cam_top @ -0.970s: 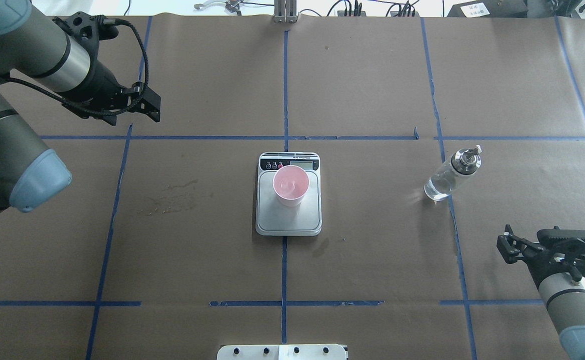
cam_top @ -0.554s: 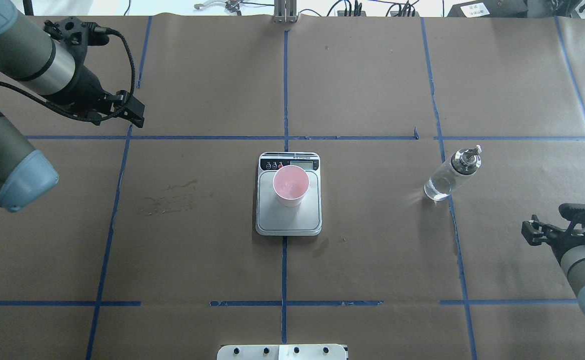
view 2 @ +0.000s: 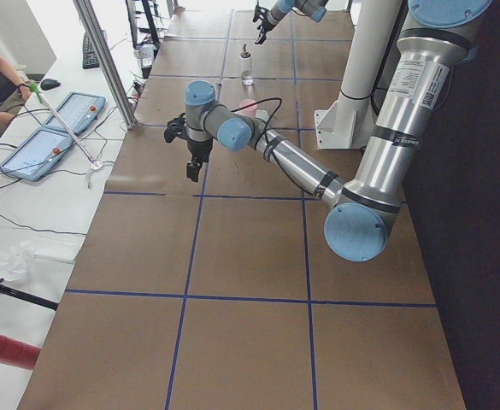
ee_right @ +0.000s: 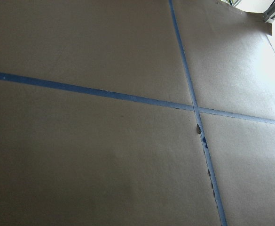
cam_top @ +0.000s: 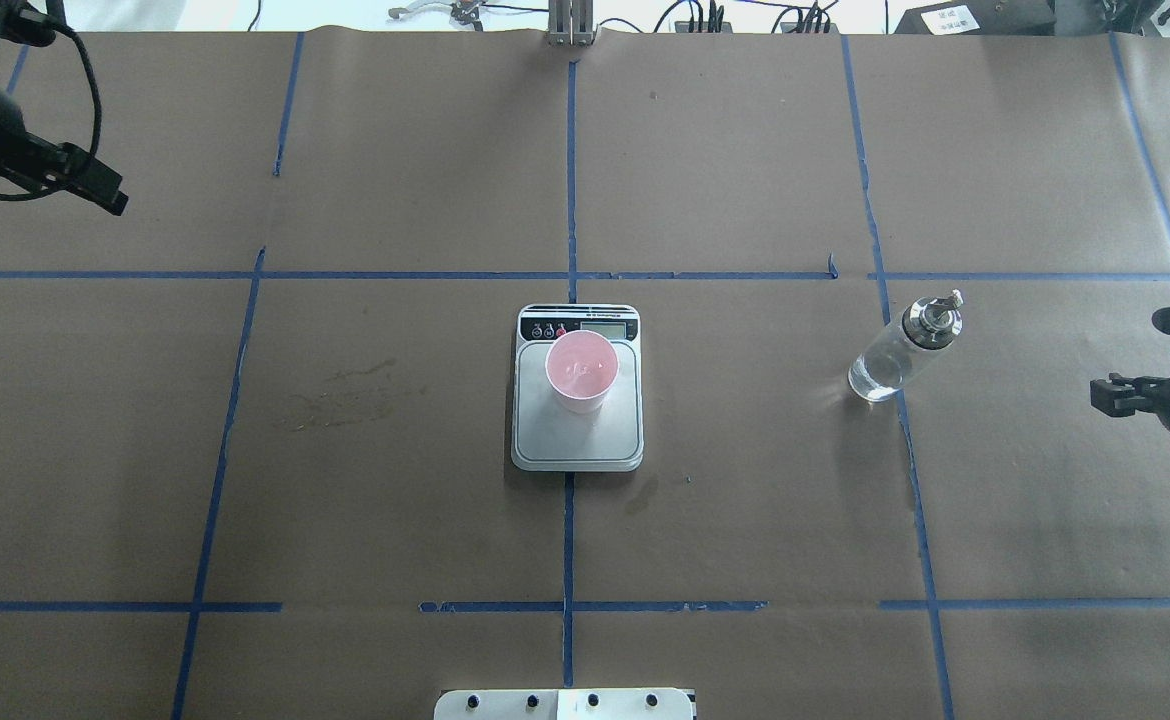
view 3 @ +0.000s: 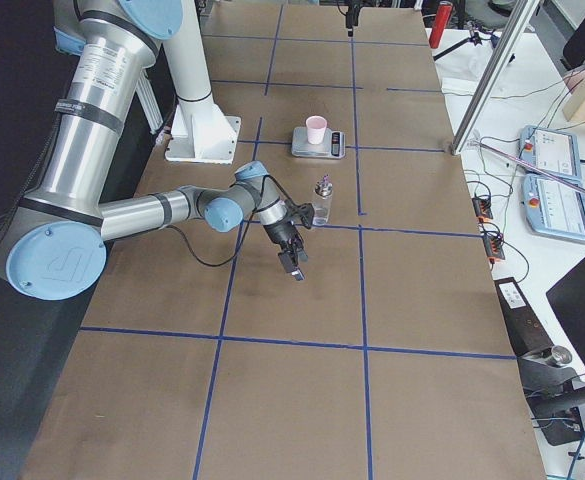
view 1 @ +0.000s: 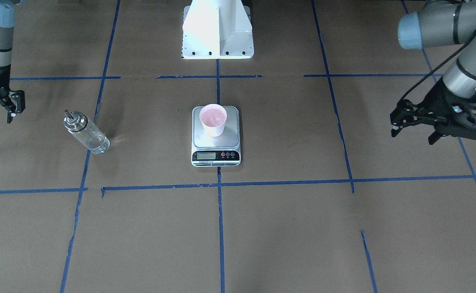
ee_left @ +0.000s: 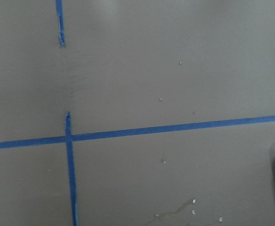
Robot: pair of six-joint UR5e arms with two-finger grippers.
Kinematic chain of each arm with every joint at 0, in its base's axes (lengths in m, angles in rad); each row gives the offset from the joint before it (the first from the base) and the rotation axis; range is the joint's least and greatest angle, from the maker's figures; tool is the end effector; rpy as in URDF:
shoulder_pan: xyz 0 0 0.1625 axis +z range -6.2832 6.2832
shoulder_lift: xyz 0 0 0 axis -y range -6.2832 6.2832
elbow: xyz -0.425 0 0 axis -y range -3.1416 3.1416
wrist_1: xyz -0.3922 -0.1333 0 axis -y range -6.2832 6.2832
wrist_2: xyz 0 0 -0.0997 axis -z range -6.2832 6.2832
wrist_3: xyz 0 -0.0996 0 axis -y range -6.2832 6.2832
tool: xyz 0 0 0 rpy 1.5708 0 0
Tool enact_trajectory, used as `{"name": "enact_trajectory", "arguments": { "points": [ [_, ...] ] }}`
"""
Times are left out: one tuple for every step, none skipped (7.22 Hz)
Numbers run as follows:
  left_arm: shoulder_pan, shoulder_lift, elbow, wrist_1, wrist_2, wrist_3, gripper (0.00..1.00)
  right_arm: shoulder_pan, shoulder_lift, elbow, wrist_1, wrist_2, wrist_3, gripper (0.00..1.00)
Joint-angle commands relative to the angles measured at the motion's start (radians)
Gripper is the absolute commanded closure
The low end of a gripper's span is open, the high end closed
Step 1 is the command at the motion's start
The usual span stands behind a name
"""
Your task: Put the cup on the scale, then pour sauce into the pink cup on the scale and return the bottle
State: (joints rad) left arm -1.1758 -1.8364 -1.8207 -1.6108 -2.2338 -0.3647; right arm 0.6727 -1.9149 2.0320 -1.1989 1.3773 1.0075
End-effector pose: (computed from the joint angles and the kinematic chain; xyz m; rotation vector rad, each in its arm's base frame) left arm 0.1563 -0.5620 0.3934 0.2574 0.7983 0.2126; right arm -0.2023 -0.3561 0.5562 0.4374 -0.2877 0.1542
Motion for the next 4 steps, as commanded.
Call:
{"name": "enact_trajectory", "arguments": {
  "points": [
    [-0.205, 0.029, 0.122, -0.003, -0.098, 0.268, 0.00, 0.256, 0.107, -0.103, -0.005, 0.264, -0.279, 0.00],
    [-0.241, 0.031, 0.160, -0.006, -0.096, 0.297, 0.00, 0.368, 0.155, -0.143, -0.011, 0.407, -0.343, 0.00],
    [-0.240, 0.034, 0.208, -0.005, -0.093, 0.288, 0.00, 0.484, 0.195, -0.209, -0.013, 0.543, -0.503, 0.00],
    [-0.340, 0.040, 0.231, -0.001, -0.084, 0.299, 0.00, 0.584, 0.223, -0.276, -0.018, 0.657, -0.652, 0.00]
  ]
}}
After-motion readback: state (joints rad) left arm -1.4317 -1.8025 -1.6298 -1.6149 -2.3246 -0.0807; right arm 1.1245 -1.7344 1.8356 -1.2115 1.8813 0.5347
